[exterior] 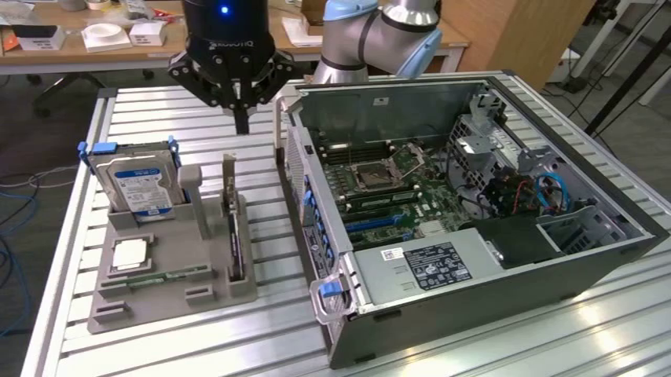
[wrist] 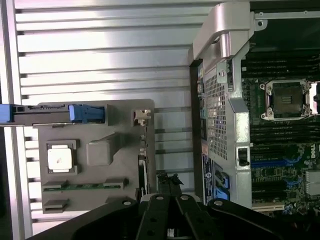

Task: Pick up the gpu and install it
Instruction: 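Reach for the gpu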

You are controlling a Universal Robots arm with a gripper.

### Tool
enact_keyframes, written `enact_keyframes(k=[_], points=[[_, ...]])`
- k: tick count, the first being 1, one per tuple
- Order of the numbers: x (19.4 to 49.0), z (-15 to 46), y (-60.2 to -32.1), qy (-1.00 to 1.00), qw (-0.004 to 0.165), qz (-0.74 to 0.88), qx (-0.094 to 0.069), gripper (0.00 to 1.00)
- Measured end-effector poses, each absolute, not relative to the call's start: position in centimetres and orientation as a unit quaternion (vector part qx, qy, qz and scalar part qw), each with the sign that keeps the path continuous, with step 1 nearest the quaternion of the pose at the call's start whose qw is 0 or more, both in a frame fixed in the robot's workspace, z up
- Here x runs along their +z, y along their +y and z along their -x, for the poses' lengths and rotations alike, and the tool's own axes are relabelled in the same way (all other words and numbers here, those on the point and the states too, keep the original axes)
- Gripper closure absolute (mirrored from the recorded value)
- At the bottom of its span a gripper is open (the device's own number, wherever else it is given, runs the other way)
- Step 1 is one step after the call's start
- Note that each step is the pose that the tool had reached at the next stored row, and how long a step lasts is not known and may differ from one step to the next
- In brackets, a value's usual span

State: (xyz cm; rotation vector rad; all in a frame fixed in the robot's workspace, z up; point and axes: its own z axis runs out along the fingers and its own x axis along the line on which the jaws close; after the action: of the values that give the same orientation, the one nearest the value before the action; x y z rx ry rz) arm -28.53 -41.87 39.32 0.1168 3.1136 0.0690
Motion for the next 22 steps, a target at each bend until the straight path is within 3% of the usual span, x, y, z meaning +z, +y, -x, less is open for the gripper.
enact_keyframes(k=[22], points=[[39.3,31.1,-42.6,0.999,0.012,-0.037,0.022,0.89]])
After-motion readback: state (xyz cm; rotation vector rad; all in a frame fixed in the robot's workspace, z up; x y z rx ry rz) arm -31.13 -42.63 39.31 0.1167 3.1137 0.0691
